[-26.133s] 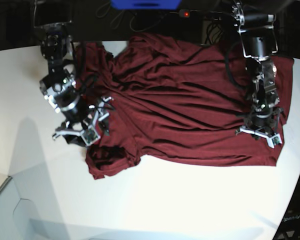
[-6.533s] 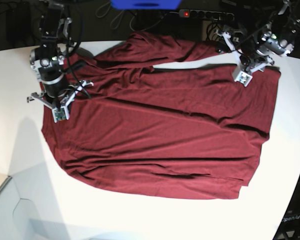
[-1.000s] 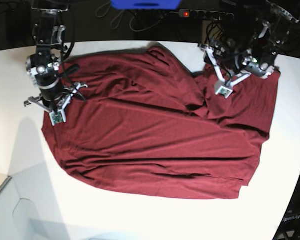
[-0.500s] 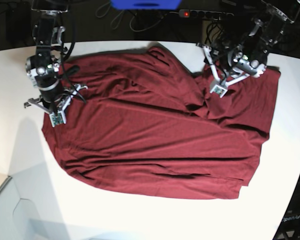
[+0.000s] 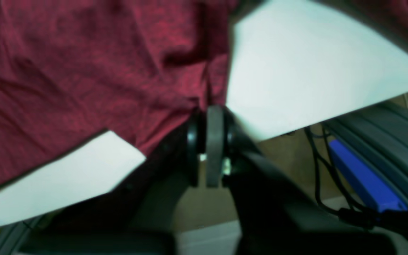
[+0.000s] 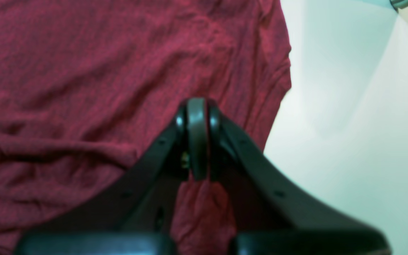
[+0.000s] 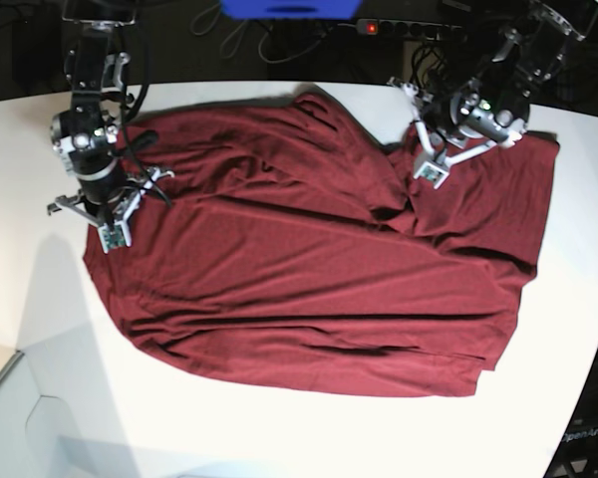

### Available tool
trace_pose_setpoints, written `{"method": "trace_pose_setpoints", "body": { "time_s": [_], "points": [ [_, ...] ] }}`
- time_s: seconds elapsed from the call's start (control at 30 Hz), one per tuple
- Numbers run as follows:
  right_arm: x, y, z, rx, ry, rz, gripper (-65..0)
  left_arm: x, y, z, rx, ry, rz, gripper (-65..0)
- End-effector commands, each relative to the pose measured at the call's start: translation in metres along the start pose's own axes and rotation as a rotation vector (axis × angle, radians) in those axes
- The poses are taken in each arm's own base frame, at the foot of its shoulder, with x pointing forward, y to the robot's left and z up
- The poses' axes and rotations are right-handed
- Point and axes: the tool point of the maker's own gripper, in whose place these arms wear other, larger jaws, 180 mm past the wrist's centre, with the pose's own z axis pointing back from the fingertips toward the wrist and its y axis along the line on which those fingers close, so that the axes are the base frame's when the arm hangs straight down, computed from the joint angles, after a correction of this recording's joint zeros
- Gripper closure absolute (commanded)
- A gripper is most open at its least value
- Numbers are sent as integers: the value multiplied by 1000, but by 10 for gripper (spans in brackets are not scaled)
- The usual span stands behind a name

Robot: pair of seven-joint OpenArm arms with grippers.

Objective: Layout the t-shirt on the table in an organized manner, then fold the t-shirt properly
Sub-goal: 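Pull the grasped shoulder with the left gripper away from the right gripper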

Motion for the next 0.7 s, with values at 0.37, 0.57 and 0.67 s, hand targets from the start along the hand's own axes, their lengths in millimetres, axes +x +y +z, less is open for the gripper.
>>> {"method": "trace_pose_setpoints", "body": {
  "time_s": [0.37,0.57,0.67],
  "points": [
    [11,-5,0,-10,-39,1,0,26,97,70,169,-287,299,0],
    [15,-5,-5,-9,-43,-4,0,20,172,120,300,-426,511,0],
    [15,-6,-6,-9,-43,-4,0,11,201,146,355,-487,601,0]
  ]
}}
